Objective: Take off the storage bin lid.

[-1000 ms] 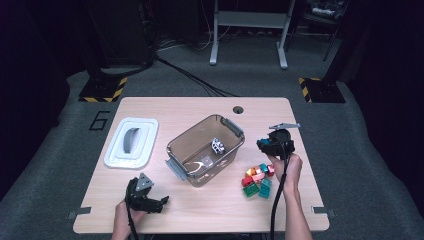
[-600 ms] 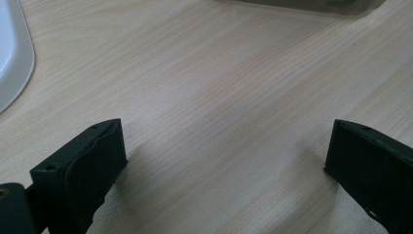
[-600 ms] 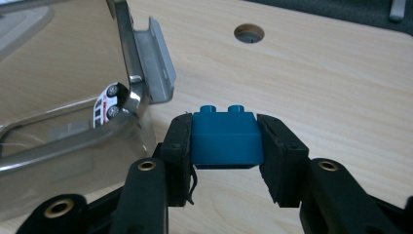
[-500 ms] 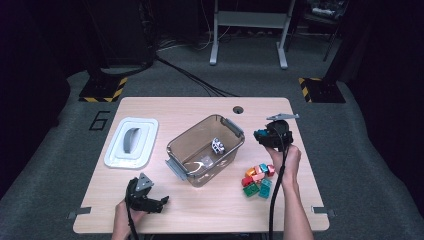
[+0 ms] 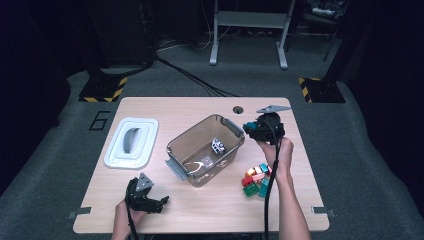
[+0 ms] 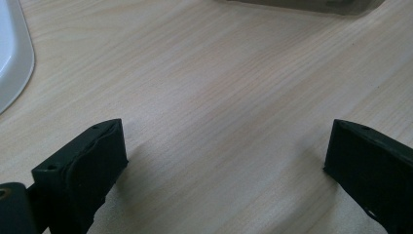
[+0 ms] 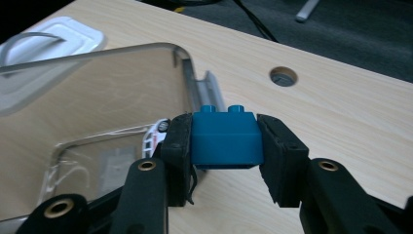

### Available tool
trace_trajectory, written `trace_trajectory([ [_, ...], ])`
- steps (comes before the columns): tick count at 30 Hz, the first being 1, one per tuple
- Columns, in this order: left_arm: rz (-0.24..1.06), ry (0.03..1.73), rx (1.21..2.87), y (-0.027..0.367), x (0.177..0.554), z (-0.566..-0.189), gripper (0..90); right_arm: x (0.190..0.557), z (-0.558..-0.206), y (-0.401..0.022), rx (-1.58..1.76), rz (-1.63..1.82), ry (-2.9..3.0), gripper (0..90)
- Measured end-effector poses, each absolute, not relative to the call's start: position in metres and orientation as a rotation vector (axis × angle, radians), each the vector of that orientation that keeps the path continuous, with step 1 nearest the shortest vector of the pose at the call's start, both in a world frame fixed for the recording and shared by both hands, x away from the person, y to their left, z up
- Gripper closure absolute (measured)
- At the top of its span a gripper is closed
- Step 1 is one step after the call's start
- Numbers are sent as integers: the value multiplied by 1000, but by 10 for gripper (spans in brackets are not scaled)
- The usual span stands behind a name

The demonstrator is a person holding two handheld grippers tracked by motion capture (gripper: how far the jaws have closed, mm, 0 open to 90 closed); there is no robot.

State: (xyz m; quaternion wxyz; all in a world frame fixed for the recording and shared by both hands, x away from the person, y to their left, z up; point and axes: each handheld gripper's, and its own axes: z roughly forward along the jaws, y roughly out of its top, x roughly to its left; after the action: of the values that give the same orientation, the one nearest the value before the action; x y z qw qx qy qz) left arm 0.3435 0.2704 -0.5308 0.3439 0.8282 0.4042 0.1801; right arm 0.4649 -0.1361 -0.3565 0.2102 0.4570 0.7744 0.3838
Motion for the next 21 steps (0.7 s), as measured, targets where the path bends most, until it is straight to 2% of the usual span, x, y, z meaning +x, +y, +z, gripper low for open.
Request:
trace_trajectory([
  [11, 474, 1052, 2149, 270, 343, -531, 15, 463, -365, -97, 1155, 1003, 2294, 588],
  [21, 465, 1051, 2153, 270, 343, -531, 15, 463, -375, -92, 1148, 961, 2354, 588],
])
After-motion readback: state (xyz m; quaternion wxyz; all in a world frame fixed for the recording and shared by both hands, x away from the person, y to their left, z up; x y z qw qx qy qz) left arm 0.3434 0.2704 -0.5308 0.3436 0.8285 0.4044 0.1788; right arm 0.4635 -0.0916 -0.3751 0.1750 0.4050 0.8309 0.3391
